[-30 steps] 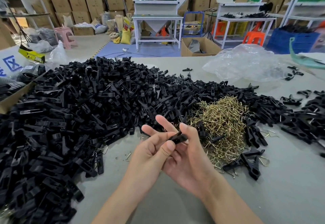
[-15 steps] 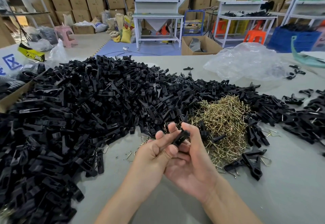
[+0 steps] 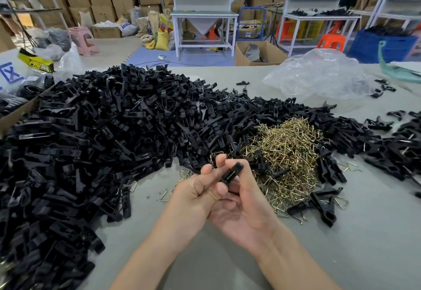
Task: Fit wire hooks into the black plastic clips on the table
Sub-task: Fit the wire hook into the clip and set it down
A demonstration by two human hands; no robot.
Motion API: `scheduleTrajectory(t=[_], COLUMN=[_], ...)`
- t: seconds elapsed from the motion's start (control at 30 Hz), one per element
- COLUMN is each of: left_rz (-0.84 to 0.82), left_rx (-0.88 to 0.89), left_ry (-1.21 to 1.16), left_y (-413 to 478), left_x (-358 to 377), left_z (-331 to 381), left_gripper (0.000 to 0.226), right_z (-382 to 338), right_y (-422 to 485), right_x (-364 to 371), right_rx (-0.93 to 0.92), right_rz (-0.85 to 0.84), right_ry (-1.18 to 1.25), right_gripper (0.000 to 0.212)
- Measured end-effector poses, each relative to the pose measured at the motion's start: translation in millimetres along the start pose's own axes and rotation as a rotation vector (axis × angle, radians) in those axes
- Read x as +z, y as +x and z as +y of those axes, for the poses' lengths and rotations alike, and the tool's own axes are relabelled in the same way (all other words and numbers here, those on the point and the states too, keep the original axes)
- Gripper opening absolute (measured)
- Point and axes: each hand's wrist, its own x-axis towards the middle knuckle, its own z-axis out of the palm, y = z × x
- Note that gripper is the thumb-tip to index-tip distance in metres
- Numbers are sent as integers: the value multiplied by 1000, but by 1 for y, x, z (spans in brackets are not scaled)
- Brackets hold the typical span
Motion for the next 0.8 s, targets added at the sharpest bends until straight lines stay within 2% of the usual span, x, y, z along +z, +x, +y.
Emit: scheduleTrajectory(t=[0.13, 0.27, 0.4, 0.5, 0.6, 0.7, 0.8], left_rz=[-19, -9, 36, 101, 228, 263, 267], left_rx=[-25, -42, 1, 81, 191, 258, 301], left_ry=[39, 38, 80, 222, 425, 481, 469], left_y=[4, 6, 5, 5, 6, 5, 2], left_x=[-2, -4, -3, -3, -6, -7, -5], left_z=[-2, -4, -5, -10, -15, -19, -19], left_gripper=[35, 39, 27, 16, 15, 24, 24], right_z=[1, 1, -1, 0, 0, 1, 5], right_y=[1, 6, 9, 10, 11, 11, 7], right_x=[-1, -6, -11, -12, -12, -13, -11], right_rx=[9, 31, 40, -18, -87, -109, -143], right_rz=[27, 64, 103, 137, 183, 167, 104], right_ry=[64, 19, -64, -145, -252, -343, -457], right_gripper=[17, 29, 39, 45, 51, 64, 65])
